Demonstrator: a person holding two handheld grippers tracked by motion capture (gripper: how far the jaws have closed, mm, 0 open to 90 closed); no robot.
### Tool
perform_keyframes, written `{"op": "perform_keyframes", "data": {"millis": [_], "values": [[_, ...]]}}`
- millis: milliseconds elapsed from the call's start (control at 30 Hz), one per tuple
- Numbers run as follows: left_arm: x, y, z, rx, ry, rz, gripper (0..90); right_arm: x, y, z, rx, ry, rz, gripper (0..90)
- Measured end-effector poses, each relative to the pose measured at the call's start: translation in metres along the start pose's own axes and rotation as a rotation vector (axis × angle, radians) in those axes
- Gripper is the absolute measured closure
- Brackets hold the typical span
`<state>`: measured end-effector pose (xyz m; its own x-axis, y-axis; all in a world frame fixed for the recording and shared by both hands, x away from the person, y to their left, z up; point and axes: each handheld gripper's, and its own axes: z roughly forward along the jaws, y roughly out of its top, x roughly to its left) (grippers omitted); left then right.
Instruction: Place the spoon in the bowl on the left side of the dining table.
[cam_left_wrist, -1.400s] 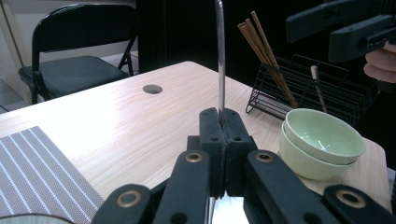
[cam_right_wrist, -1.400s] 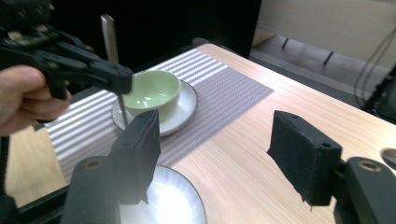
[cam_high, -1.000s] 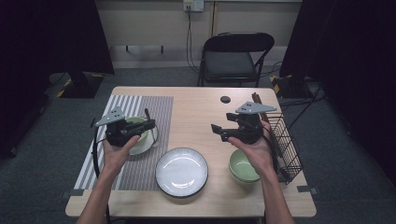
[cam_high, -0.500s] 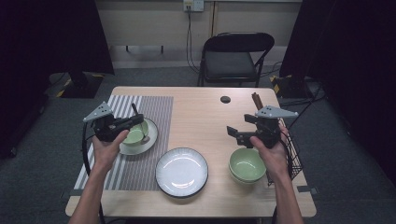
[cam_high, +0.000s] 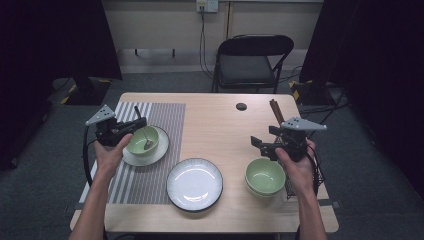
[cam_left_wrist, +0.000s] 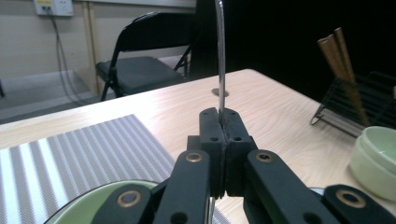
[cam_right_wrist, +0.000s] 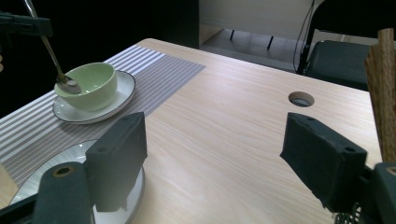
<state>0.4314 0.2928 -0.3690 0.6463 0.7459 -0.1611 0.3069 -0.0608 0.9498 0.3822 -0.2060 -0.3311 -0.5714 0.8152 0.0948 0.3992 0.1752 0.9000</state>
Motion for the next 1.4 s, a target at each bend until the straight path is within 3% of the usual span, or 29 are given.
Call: {"op": "perform_keyframes", "data": {"millis": [200, 300, 733, 933, 1167, 1400], "values": [[0.003, -0.010, 0.002, 0.011, -0.001, -0.015, 89.3, 0.000, -0.002, 0.003, 0.029, -0.015, -0.013, 18.6], [0.002, -0.010, 0.002, 0.026, 0.003, -0.003, 89.0, 0.000, -0.002, 0.004, 0.034, -0.015, -0.019, 16.8], [0.001, -0.024, 0.006, 0.060, 0.001, -0.032, 86.6, -0.004, -0.004, 0.004, 0.028, -0.053, -0.004, 15.3], [-0.001, -0.024, 0.005, 0.088, -0.004, -0.028, 85.4, -0.004, -0.004, 0.005, 0.028, -0.049, -0.016, 15.3], [-0.006, -0.022, 0.001, 0.087, 0.000, -0.002, 84.7, -0.006, -0.005, 0.004, 0.025, -0.062, -0.017, 15.3], [-0.007, -0.022, 0.001, 0.092, -0.004, -0.006, 83.9, -0.005, -0.006, 0.006, 0.024, -0.050, -0.007, 15.3]]}}
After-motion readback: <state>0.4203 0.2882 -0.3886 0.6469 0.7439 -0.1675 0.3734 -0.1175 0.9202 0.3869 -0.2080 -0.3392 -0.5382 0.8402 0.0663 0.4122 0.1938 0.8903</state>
